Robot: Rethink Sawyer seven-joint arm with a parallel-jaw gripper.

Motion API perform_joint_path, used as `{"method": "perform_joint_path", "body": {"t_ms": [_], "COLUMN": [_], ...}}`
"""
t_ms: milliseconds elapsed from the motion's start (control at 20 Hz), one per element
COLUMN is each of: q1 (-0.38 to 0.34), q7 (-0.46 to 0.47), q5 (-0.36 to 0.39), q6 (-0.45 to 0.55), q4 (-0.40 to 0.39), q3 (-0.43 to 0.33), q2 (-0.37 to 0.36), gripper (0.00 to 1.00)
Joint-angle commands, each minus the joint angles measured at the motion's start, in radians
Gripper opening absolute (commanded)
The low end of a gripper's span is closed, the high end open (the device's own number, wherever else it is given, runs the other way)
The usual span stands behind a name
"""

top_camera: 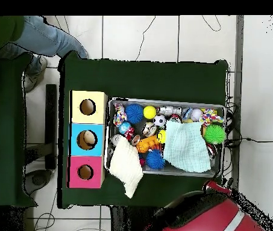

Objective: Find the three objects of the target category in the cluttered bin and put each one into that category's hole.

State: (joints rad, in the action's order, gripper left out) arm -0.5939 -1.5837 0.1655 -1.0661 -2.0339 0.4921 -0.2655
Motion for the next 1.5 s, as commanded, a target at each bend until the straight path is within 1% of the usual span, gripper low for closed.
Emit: {"method": "perform_joint_path", "body": {"t_ms": [50,150,250,350,400,500,550,650,700,750,850,900,1000,1100,1200,1350,1450,1500], "q1": [0.0,-0.008,-0.022,-0.055,-0.079,-0.095,-0.096,-0.113,-0.137,-0.148,-0.183,-0.214,-0.258,-0.291,-0.313,-0.335,-0.338,-0.33], "q7": [-0.297,-0.32,-0.341,-0.368,-0.38,-0.374,-0.371,-0.374,-0.383,-0.388,-0.393,-0.395,-0.393,-0.383,-0.37,-0.342,-0.328,-0.319], "q5": [-0.027,-0.029,-0.012,0.04,0.08,0.118,0.124,0.167,0.217,0.241,0.309,0.363,0.434,0.484,0.498,0.494,0.486,0.474], "q6": [0.115,0.12,0.128,0.154,0.183,0.219,0.227,0.249,0.279,0.294,0.357,0.41,0.477,0.52,0.546,0.602,0.611,0.601], "q4": [-0.009,-0.016,-0.019,-0.014,-0.008,0.0,0.002,0.007,0.009,0.01,0.014,0.02,0.032,0.044,0.047,0.04,0.04,0.043], "q3": [-0.166,-0.193,-0.222,-0.265,-0.294,-0.317,-0.321,-0.348,-0.377,-0.391,-0.44,-0.48,-0.538,-0.579,-0.602,-0.625,-0.627,-0.615], "q2": [-0.078,-0.086,-0.094,-0.099,-0.103,-0.106,-0.107,-0.109,-0.12,-0.126,-0.144,-0.155,-0.16,-0.159,-0.161,-0.182,-0.192,-0.197], "gripper": [1.0,1.0,1.0,1.0,1.0,1.0,1.0,1.0,1.0,1.0,1.0,1.0,1.0,1.0,1.0,1.0,1.0,1.0]}}
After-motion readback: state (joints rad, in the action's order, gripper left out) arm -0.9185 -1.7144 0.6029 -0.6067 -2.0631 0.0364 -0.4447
